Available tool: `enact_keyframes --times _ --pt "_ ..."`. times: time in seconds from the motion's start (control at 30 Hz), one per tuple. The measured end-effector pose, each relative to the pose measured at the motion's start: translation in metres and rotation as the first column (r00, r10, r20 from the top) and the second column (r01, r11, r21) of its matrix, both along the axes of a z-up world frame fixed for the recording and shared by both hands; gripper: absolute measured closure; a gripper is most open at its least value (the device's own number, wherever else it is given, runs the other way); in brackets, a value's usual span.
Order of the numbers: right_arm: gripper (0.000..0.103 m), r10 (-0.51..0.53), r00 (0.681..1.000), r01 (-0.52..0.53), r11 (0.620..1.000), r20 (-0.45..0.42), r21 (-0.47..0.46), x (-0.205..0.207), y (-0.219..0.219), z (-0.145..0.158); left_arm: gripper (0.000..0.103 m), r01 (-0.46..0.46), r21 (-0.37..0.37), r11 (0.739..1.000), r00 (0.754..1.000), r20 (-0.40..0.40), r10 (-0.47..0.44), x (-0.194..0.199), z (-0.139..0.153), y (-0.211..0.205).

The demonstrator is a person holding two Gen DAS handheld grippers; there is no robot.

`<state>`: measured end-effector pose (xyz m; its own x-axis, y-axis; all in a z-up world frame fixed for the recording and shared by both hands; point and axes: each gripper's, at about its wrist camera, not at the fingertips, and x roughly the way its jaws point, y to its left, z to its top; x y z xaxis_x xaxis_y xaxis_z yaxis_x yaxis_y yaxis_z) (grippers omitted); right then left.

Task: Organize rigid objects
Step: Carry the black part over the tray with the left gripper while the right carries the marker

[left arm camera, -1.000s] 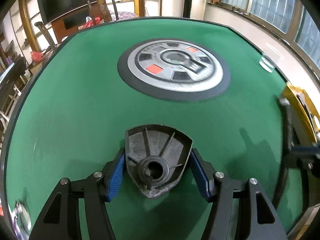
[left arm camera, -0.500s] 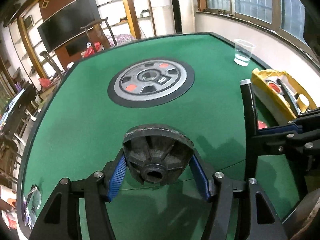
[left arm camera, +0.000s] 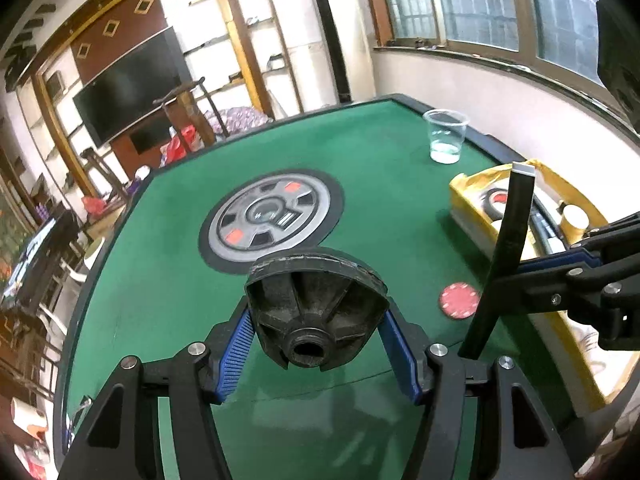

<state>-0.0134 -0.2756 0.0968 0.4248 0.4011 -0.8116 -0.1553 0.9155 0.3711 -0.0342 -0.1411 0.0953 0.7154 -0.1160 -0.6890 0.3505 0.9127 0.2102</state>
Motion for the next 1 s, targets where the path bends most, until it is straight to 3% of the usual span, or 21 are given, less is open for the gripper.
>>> enact_keyframes --times 0.4,0.67,1.0 --pt "0.088 -0.111 0.993 0.109 0.993 0.037 0.033 -0.031 -0.065 0.02 0.038 0.116 0.01 0.993 0.992 0.054 -0.116 -0.015 0.018 -0.063" --pt "0.088 -0.214 0.976 0.211 0.975 0.032 0.071 -0.054 -0.111 0.026 0.038 0.211 0.013 0.978 0.976 0.054 -0.211 -0.024 0.02 -0.104" --pt "0.088 -0.309 0.95 0.307 0.951 0.053 0.043 -0.092 -0.153 0.048 0.038 0.283 -0.015 0.959 0.959 0.04 -0.282 -0.034 0.021 -0.137"
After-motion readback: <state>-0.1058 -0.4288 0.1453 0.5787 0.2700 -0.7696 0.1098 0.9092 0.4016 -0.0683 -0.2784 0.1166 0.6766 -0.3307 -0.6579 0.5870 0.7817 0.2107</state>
